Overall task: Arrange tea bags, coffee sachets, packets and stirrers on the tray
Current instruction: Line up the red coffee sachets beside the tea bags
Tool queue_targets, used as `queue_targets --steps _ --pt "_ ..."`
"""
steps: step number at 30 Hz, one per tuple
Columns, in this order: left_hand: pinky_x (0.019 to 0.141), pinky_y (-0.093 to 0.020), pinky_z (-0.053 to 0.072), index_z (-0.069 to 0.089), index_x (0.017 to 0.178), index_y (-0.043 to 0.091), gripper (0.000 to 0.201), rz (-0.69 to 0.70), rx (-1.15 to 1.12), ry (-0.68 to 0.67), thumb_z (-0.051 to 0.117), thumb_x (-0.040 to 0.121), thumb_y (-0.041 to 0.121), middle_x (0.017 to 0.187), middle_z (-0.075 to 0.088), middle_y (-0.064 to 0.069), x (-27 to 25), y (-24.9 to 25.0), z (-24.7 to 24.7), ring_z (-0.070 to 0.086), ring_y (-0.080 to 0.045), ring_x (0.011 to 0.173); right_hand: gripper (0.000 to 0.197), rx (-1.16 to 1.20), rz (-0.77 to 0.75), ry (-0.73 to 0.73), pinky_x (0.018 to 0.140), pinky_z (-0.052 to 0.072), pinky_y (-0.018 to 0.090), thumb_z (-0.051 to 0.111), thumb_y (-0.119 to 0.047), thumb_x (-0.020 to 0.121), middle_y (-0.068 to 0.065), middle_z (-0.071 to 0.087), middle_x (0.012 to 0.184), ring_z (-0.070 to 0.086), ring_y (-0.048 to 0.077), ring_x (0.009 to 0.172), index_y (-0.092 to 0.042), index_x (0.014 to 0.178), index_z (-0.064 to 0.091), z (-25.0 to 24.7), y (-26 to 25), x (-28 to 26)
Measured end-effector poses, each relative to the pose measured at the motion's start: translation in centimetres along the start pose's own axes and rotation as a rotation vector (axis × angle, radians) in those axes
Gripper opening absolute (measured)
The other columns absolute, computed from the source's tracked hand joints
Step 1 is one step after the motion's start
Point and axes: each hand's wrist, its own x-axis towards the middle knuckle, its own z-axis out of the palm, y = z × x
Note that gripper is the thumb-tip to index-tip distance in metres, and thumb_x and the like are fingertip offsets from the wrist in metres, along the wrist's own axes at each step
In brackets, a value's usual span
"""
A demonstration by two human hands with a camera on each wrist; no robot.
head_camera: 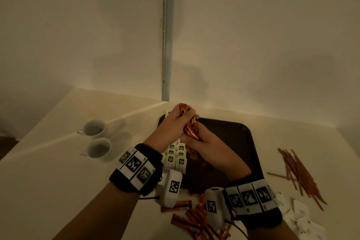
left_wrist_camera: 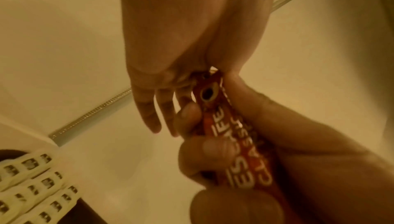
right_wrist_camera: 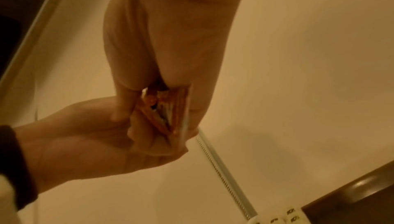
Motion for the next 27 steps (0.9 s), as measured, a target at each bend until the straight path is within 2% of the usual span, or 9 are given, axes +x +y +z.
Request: queue_targets --steps 5,8,12,16,18,20,22,25,27 --pt "0.099 -0.034 0.045 0.048 0.122 0.028 0.036 -0.076 0.074 -0.147 0.046 0.092 0.048 0.115 0.065 0.001 0.5 0.5 0.2 0.061 -0.014 0.107 0.013 0.064 0.034 0.053 0.048 0.039 0.015 0.053 -0.02 0.094 0.002 0.052 0.074 0.049 0.004 0.054 -0.019 0.107 0.051 -1.2 0.4 -0.6" --pt "0.083 -0.032 0.051 0.044 0.131 0.025 0.055 -0.073 -0.147 -0.186 0.061 0.082 0.044 0.113 0.065 -0.003 0.1 -0.1 0.2 0.065 -0.015 0.093 0.014 0.288 0.042 0.05 0.052 0.037 0.022 0.049 -0.022 0.096 0.004 0.052 0.075 0.045 0.012 0.059 -0.011 0.104 0.054 -1.6 0.8 -0.5" --pt "0.071 -0.036 0.048 0.066 0.116 0.023 0.031 -0.058 -0.177 -0.334 0.056 0.088 0.034 0.123 0.064 -0.002 -0.7 -0.9 1.1 0.056 -0.032 0.087 0.012 0.535 0.038 0.012 0.046 0.036 0.017 0.05 -0.02 0.093 0.004 0.056 0.071 0.048 0.008 0.056 -0.013 0.097 0.06 -1.1 0.3 -0.5" --pt "0.047 -0.02 0.045 0.071 0.1 0.021 0.027 -0.099 -0.24 -0.327 0.046 0.094 0.029 0.093 0.073 -0.003 -0.8 -0.1 1.4 0.052 -0.01 0.048 0.013 0.584 0.08 0.087 0.044 0.045 0.017 0.053 -0.02 0.093 0.006 0.06 0.066 0.056 0.01 0.05 -0.009 0.092 0.06 -0.9 0.4 -0.3" --pt "0.043 -0.017 0.038 0.068 0.082 0.024 0.027 -0.054 -0.233 -0.305 0.045 0.094 0.028 0.108 0.071 -0.002 -0.7 -0.1 1.6 0.053 -0.011 0.056 0.019 0.573 0.118 0.104 0.044 0.047 0.016 0.054 -0.023 0.093 0.005 0.062 0.064 0.058 0.01 0.049 -0.007 0.087 0.061 -0.9 0.7 -0.1" --pt "0.043 -0.018 0.039 0.063 0.084 0.017 0.023 -0.036 -0.226 -0.268 0.045 0.095 0.026 0.11 0.071 -0.003 -0.5 0.0 1.9 0.058 -0.013 0.063 0.018 0.588 0.127 0.116 0.044 0.045 0.015 0.054 -0.023 0.092 0.005 0.063 0.066 0.057 0.009 0.051 -0.007 0.088 0.061 -1.0 1.0 -0.1" --pt "0.052 -0.017 0.048 0.061 0.089 0.011 0.022 -0.059 -0.283 -0.197 0.044 0.097 0.022 0.103 0.071 -0.003 -0.3 -0.1 2.2 0.066 -0.008 0.073 0.014 0.651 0.104 0.104 0.042 0.04 0.013 0.055 -0.02 0.091 0.007 0.06 0.073 0.053 0.009 0.055 -0.008 0.097 0.059 -1.1 1.1 -0.1" --pt "0.083 -0.026 0.052 0.058 0.095 0.011 0.015 -0.067 -0.472 -0.091 0.046 0.097 0.019 0.101 0.072 -0.003 0.2 -0.6 2.7 0.063 -0.017 0.111 0.027 0.746 0.095 0.103 0.037 0.031 0.011 0.061 -0.032 0.08 0.004 0.055 0.076 0.044 0.007 0.054 -0.01 0.095 0.057 -1.2 0.8 0.0" --pt "0.088 -0.032 0.052 0.056 0.095 0.01 0.012 -0.054 -0.595 -0.002 0.046 0.097 0.017 0.093 0.071 -0.006 0.4 -0.7 3.0 0.065 -0.024 0.106 0.038 0.731 0.117 0.148 0.036 0.03 0.013 0.06 -0.043 0.077 0.002 0.055 0.072 0.043 0.008 0.053 -0.01 0.094 0.057 -1.3 0.8 0.1"
